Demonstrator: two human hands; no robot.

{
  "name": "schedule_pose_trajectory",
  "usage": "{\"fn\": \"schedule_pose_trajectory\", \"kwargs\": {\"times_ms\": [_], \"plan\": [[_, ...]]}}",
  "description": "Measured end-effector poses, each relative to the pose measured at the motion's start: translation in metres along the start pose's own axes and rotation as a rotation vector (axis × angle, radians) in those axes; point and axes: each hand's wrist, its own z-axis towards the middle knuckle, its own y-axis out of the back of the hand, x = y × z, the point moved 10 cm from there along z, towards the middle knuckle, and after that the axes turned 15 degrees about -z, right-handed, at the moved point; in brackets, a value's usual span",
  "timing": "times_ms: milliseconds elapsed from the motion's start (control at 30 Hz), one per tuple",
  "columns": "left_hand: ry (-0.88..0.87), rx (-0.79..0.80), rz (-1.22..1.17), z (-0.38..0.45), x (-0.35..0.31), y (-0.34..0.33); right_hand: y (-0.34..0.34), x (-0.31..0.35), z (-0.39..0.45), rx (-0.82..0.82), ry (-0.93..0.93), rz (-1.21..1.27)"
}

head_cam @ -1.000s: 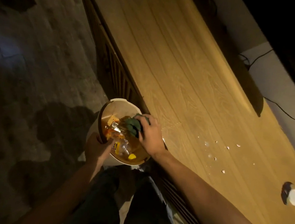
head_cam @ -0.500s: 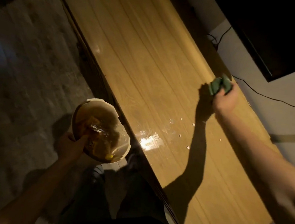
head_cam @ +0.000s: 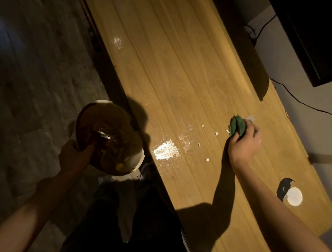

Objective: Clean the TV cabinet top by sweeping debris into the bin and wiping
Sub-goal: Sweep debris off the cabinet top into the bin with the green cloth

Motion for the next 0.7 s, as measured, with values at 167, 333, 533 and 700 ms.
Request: {"fn": "schedule_pose_trajectory", "kwargs": {"times_ms": [167,333,533,700], "plan": [[0.012,0.02,-0.006,-0.001,0.007,-0.003,-0.015,0.07,-0.052,0.003,0.111,0.04],[0.046,0.048,-0.052,0.005,0.013,-0.002,-0.033,0.149,-0.115,0.053,0.241,0.049],[0.034,0.084,-0.044,0.0,0.013,0.004,-0.052,0.237,-0.195,0.164,0.478,0.135],[0.053,0.117,-0.063,-0.002,0.008,0.003,-0.056,0.265,-0.205,0.245,0.519,0.237]]}}
